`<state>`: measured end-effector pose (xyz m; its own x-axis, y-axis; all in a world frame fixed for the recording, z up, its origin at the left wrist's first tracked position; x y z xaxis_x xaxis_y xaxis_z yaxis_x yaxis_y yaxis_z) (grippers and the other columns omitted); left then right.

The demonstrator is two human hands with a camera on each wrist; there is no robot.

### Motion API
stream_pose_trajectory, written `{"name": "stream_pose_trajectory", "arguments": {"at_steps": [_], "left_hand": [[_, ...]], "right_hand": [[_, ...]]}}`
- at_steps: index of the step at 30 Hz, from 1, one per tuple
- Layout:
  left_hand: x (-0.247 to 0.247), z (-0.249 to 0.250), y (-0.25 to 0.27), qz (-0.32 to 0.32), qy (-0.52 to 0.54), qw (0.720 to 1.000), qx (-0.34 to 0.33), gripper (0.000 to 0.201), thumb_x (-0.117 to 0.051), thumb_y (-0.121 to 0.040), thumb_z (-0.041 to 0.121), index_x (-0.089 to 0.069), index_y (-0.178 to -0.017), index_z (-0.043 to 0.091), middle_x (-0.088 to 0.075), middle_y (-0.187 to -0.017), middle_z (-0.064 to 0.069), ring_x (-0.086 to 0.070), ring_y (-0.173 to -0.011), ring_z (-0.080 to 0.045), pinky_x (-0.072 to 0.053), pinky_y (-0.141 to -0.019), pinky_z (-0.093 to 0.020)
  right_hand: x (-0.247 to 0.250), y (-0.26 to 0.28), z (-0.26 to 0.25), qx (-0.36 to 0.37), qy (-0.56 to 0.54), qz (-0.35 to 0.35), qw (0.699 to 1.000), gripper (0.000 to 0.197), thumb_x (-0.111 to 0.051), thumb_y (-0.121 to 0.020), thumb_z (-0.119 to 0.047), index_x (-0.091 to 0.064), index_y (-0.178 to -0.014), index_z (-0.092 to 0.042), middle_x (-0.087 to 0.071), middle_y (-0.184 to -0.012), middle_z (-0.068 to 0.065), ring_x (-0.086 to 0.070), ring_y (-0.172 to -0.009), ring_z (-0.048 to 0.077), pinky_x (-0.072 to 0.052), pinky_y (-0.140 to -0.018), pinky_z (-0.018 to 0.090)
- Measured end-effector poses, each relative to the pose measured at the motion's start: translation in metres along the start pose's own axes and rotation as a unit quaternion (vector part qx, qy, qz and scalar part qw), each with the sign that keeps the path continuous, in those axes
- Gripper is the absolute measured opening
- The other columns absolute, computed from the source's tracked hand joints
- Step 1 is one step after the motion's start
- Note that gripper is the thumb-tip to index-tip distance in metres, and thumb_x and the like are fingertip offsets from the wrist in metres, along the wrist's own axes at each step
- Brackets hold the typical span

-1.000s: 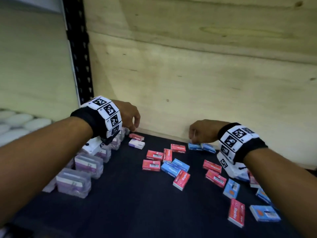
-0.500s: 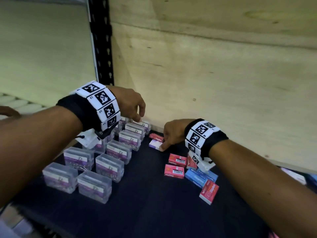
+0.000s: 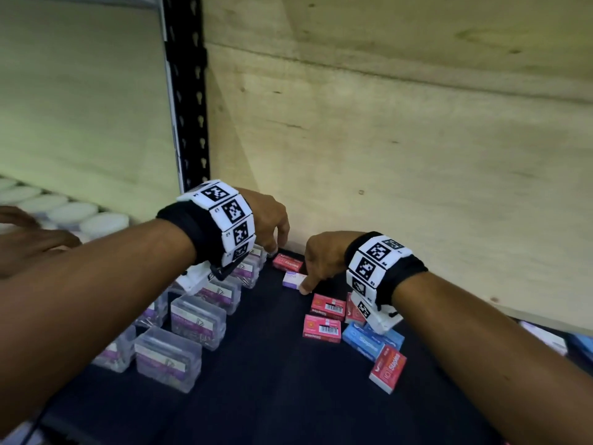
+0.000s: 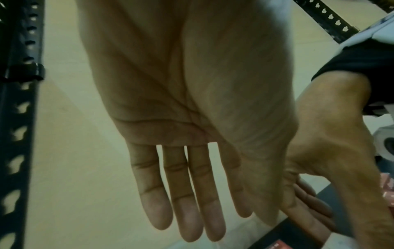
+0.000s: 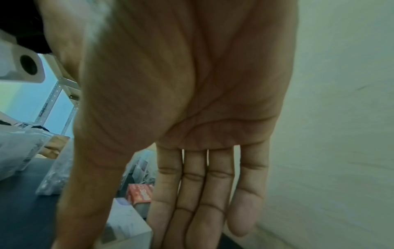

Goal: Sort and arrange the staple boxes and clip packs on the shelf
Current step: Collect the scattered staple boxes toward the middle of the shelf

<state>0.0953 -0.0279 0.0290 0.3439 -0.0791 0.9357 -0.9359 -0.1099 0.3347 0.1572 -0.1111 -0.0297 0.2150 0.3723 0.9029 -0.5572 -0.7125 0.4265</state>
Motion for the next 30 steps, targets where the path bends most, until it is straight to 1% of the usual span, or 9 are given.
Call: {"name": "stream_pose_trajectory", "arguments": {"at_steps": [4, 7, 11, 16, 19, 21, 23, 26, 30], "left_hand": [[-0.004, 0.010, -0.012, 0.003, 0.006, 1.000, 0.008, 0.030, -0.065, -0.088, 0.038, -0.066, -0.118, 0.033, -0.065, -0.097, 0.013, -0.057, -0.094, -0.012, -0.048, -0.090, -0.031], [-0.010, 0.023, -0.019, 0.008, 0.012, 1.000, 0.007, 0.030, -0.067, -0.086, 0.040, -0.067, -0.115, 0.032, -0.066, -0.109, 0.008, -0.060, -0.096, -0.015, -0.050, -0.092, -0.034], [-0.011, 0.065, -0.026, 0.010, 0.019, 0.999, -0.030, 0.033, -0.068, -0.086, 0.044, -0.067, -0.115, 0.030, -0.065, -0.113, 0.007, -0.059, -0.097, -0.015, -0.049, -0.094, -0.034], [-0.014, 0.139, -0.033, 0.016, 0.015, 0.994, -0.108, 0.042, -0.065, -0.088, 0.047, -0.061, -0.126, 0.030, -0.062, -0.125, 0.006, -0.059, -0.109, -0.019, -0.046, -0.093, -0.031], [-0.017, 0.179, -0.038, 0.020, 0.007, 0.991, -0.136, 0.052, -0.060, -0.090, 0.052, -0.050, -0.136, 0.031, -0.054, -0.135, 0.002, -0.054, -0.119, -0.022, -0.040, -0.090, -0.030], [-0.019, 0.195, -0.042, 0.024, 0.003, 0.988, -0.149, 0.055, -0.058, -0.090, 0.053, -0.046, -0.139, 0.032, -0.051, -0.138, 0.001, -0.052, -0.121, -0.023, -0.041, -0.093, -0.032], [-0.020, 0.210, -0.045, 0.030, -0.007, 0.986, -0.165, 0.054, -0.058, -0.090, 0.054, -0.046, -0.139, 0.033, -0.051, -0.137, 0.000, -0.052, -0.121, -0.023, -0.043, -0.098, -0.036], [-0.021, 0.226, -0.046, 0.026, -0.018, 0.982, -0.187, 0.051, -0.060, -0.091, 0.049, -0.050, -0.137, 0.033, -0.052, -0.135, 0.001, -0.052, -0.120, -0.021, -0.042, -0.096, -0.034], [-0.022, 0.237, -0.046, 0.011, -0.032, 0.979, -0.201, 0.055, -0.071, -0.084, 0.043, -0.054, -0.136, 0.033, -0.054, -0.134, 0.002, -0.053, -0.119, -0.021, -0.044, -0.095, -0.032]], "right_hand": [[0.004, 0.018, 0.022, -0.009, -0.003, 0.006, 1.000, 0.047, -0.079, -0.074, -0.052, -0.074, -0.098, -0.011, -0.074, -0.098, 0.002, -0.067, -0.095, 0.024, -0.054, -0.090, 0.041], [0.007, 0.038, 0.049, -0.029, -0.012, 0.014, 0.999, 0.046, -0.079, -0.075, -0.049, -0.072, -0.099, -0.011, -0.073, -0.101, 0.003, -0.066, -0.098, 0.025, -0.053, -0.089, 0.039], [0.003, 0.075, 0.095, -0.071, -0.013, 0.034, 0.997, 0.041, -0.075, -0.079, -0.050, -0.072, -0.098, -0.015, -0.071, -0.099, 0.001, -0.064, -0.096, 0.022, -0.048, -0.076, 0.032], [-0.023, 0.147, 0.167, -0.150, -0.017, 0.036, 0.988, 0.043, -0.068, -0.083, -0.053, -0.070, -0.099, -0.013, -0.069, -0.099, 0.003, -0.062, -0.095, 0.025, -0.049, -0.082, 0.035], [-0.052, 0.204, 0.221, -0.226, -0.044, 0.026, 0.973, 0.041, -0.067, -0.085, -0.052, -0.071, -0.096, -0.012, -0.069, -0.095, 0.002, -0.062, -0.093, 0.023, -0.049, -0.081, 0.034], [-0.073, 0.239, 0.253, -0.276, -0.057, 0.016, 0.959, 0.041, -0.069, -0.085, -0.052, -0.071, -0.092, -0.012, -0.069, -0.088, 0.001, -0.063, -0.088, 0.022, -0.051, -0.084, 0.036], [-0.094, 0.274, 0.280, -0.326, -0.063, 0.008, 0.943, 0.044, -0.069, -0.085, -0.052, -0.072, -0.094, -0.009, -0.069, -0.089, 0.002, -0.064, -0.089, 0.023, -0.052, -0.083, 0.033], [-0.115, 0.322, 0.310, -0.392, -0.061, 0.005, 0.918, 0.043, -0.067, -0.086, -0.052, -0.070, -0.093, -0.009, -0.065, -0.086, 0.002, -0.061, -0.088, 0.022, -0.046, -0.070, 0.026], [-0.143, 0.367, 0.343, -0.441, -0.074, 0.011, 0.895, 0.040, -0.071, -0.082, -0.051, -0.070, -0.084, -0.011, -0.070, -0.091, 0.005, -0.062, -0.083, 0.021, -0.045, -0.073, 0.029]]}}
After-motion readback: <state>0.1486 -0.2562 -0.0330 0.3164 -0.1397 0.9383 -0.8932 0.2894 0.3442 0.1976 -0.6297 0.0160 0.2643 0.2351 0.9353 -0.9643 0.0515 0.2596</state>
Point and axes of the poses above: each hand's wrist, its own y-axis away from the middle knuckle, its own x-axis out of the back of the hand, z = x × y, the point moved 7 cm from there along -y, towards the middle knuckle
